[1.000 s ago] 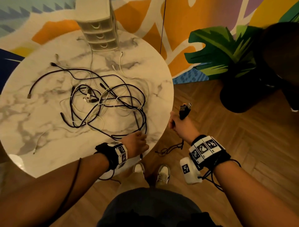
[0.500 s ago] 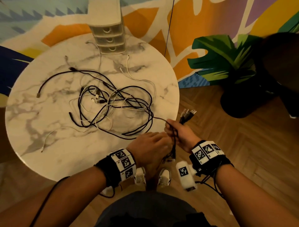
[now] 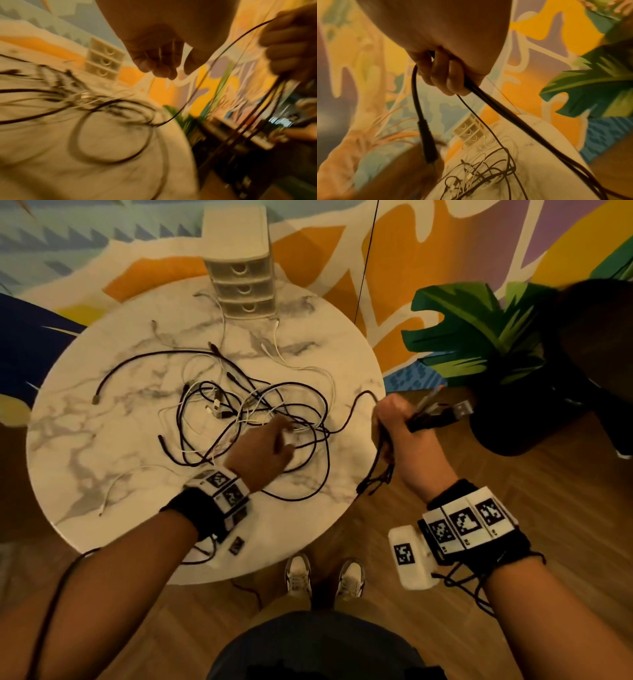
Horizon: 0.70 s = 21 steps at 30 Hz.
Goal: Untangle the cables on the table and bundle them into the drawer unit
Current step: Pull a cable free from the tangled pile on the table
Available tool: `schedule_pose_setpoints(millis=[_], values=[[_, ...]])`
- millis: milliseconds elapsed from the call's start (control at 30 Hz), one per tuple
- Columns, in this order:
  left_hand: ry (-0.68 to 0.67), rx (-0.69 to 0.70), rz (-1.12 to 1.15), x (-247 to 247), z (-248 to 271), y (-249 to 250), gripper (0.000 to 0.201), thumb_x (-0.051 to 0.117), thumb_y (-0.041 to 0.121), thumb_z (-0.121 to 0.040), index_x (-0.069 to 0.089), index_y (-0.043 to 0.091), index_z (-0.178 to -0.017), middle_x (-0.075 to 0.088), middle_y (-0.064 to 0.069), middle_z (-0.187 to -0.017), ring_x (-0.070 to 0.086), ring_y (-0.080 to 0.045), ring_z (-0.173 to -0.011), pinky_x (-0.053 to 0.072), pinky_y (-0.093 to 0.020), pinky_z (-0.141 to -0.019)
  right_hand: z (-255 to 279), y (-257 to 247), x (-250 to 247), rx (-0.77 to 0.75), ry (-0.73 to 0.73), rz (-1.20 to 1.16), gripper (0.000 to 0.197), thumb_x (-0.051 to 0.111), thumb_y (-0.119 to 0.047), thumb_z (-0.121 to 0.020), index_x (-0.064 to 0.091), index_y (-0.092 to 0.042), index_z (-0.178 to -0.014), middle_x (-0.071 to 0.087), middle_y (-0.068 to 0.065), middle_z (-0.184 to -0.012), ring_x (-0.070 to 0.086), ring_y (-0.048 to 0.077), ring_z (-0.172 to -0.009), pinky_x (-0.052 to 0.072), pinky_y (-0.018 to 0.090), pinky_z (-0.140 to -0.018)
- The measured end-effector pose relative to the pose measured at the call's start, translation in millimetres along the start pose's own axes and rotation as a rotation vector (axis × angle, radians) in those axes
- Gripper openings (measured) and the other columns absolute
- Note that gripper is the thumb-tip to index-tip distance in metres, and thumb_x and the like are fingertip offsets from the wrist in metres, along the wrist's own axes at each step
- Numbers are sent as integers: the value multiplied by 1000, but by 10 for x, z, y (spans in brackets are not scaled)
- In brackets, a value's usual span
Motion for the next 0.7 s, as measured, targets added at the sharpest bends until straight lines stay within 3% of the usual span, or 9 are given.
schedule_pose_setpoints(millis=[100,200,300,333,400,467,533,600,700], values=[[-48,196,383,32,-85,649,47,64,17,-85,46,19,-128,60,3,-69,56,-6,-58,45,-20,-57,97,-73,355,-43,-188,74,32,39,-15,-101,43,-16,-70,42,-2,-63,36,3,-51,32,14,-51],[-272,50,464,299,-248,601,14,56,5,-84,61,11,-95,65,-19,-80,57,-12,-52,44,-21,-50,230,39,523,-78,-278,128,27,43,-11,-99,45,-11,-73,43,0,-66,37,6,-57,32,15,-55],[-61,-261,513,66,-408,81,25,41,-3,-83,58,15,-77,68,-18,-82,57,-15,-44,38,-20,-40,324,383,517,-37,-292,182,24,43,-12,-99,44,-4,-76,42,-1,-66,35,3,-56,31,14,-54],[49,-271,568,-108,-423,44,27,41,-4,-82,59,16,-77,69,-14,-82,59,-17,-46,40,-22,-41,333,574,509,10,-292,202,25,43,-12,-99,43,-6,-75,41,-5,-65,34,2,-55,31,13,-54],[194,-157,673,-383,-387,232,28,44,-7,-83,61,15,-80,69,-7,-79,62,-17,-53,46,-24,-46,334,913,494,82,-299,195,25,45,-10,-98,43,-11,-73,40,-9,-66,36,-1,-55,31,14,-58],[179,28,667,-441,-219,661,27,47,-12,-80,64,9,-83,68,-7,-80,64,-15,-60,51,-22,-56,296,1151,480,157,-302,124,26,44,-12,-99,51,-18,-74,47,-7,-70,42,-2,-56,35,16,-61],[34,205,531,-232,53,1041,22,53,-9,-80,66,8,-83,68,-3,-81,62,-6,-69,49,-14,-66,220,1243,430,260,-265,61,30,38,-17,-102,58,-16,-79,54,-2,-69,44,-3,-49,34,15,-54],[-133,292,369,118,291,1179,13,58,5,-79,69,13,-81,67,4,-79,59,-3,-72,43,-6,-66,109,1281,355,398,-169,-104,33,35,-20,-100,61,-12,-79,58,-8,-60,41,1,-45,29,17,-48],[-314,332,216,522,486,1164,17,53,20,-72,69,17,-76,68,2,-73,59,-10,-66,48,-22,-63,-45,1294,408,566,-135,-472,40,33,-27,-98,68,-7,-93,61,2,-61,28,9,-40,20,16,-36]])
Point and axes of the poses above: each hand's wrist, its own z-axis away from the middle knuckle, its own x-axis out of the palm, y = z × x, the point moved 9 cm from there along -z, towards the middle knuckle
